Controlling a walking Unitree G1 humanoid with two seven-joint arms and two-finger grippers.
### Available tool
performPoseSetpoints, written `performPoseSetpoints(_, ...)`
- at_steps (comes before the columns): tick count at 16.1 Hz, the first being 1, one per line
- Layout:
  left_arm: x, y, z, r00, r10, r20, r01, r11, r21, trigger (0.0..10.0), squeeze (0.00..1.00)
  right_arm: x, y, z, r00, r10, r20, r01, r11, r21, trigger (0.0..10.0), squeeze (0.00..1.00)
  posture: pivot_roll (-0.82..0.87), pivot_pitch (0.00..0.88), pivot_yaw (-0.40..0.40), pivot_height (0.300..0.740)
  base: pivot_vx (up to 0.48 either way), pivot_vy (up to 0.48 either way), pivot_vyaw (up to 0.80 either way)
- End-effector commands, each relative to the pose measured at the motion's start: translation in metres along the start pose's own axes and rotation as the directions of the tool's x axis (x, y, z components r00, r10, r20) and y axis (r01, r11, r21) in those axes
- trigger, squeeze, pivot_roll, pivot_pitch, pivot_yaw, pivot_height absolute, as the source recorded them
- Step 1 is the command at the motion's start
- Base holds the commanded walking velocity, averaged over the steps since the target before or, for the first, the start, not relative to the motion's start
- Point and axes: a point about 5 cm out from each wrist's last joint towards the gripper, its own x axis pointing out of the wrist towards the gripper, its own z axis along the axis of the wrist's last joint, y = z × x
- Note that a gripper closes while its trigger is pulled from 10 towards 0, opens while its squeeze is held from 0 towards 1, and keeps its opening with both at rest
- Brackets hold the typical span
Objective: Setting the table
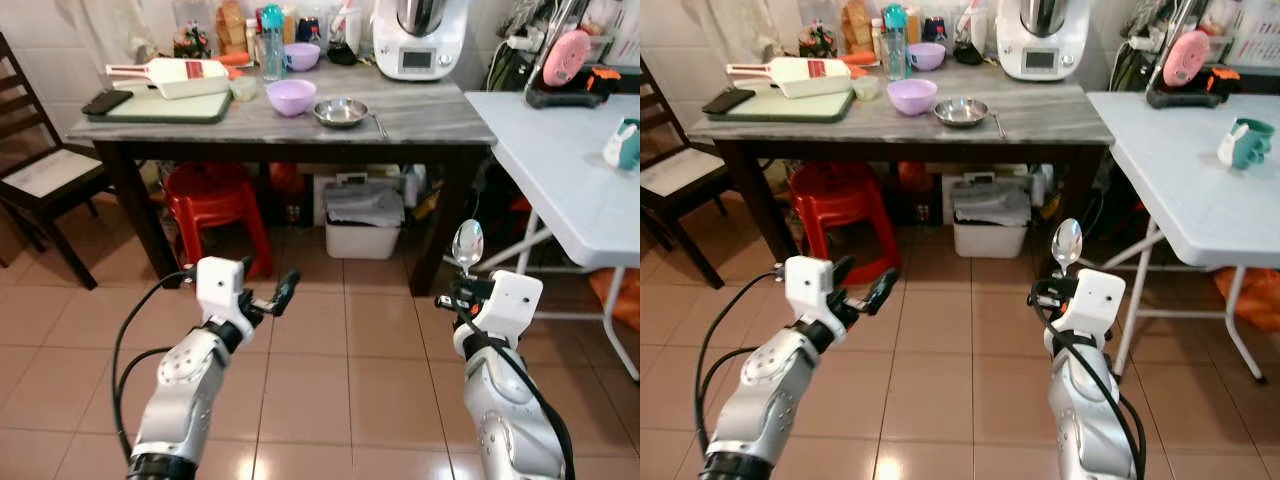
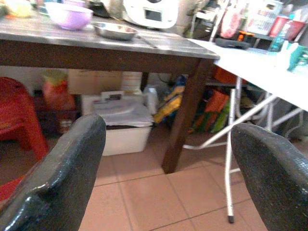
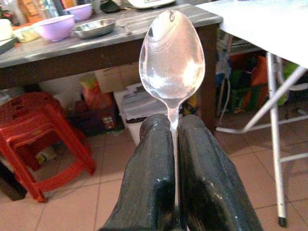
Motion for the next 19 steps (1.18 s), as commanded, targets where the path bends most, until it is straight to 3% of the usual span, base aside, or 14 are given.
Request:
performPoseSetpoints(1,0.002,-0.004,0.004,1.000,-0.025,0.014,0.025,1.000,0.008,10.0,0.00,0.001,-0.005,0.006,0.999,-0.017,0.027,0.017,1.000,-0.002,10.0,0.00,0.02,0.000,0.015,0.740,0.277,0.000,0.00)
performPoseSetpoints(8,-0.001,0.005,0.007,0.999,0.036,0.032,-0.037,0.999,0.026,10.0,0.00,-0.001,-0.002,0.008,0.999,0.021,0.047,-0.019,0.999,-0.035,10.0,0.00,0.01,0.000,0.014,0.740,0.361,0.000,0.00)
performPoseSetpoints(9,-0.008,0.013,0.008,0.995,0.094,0.041,-0.095,0.994,0.047,10.0,0.00,-0.005,-0.001,0.009,0.996,0.058,0.063,-0.052,0.994,-0.092,10.0,0.00,0.01,0.000,0.014,0.740,0.386,0.000,0.00)
performPoseSetpoints(13,-0.031,0.028,0.001,0.981,0.194,0.023,-0.196,0.978,0.076,10.0,0.00,-0.021,-0.007,0.001,0.995,0.087,0.043,-0.081,0.988,-0.130,10.0,0.00,0.02,0.000,0.015,0.740,0.407,0.000,0.31)
performPoseSetpoints(17,-0.038,0.026,-0.002,0.980,0.197,0.011,-0.197,0.977,0.077,10.0,0.00,-0.025,-0.008,-0.001,0.996,0.083,0.038,-0.077,0.989,-0.129,10.0,0.00,0.02,0.000,0.017,0.740,0.408,0.000,0.75)
performPoseSetpoints(19,-0.042,0.024,-0.002,0.982,0.188,0.003,-0.187,0.979,0.081,10.0,0.00,-0.026,-0.007,0.001,0.995,0.086,0.044,-0.080,0.988,-0.130,10.0,0.00,0.01,0.000,0.017,0.740,0.399,0.000,0.00)
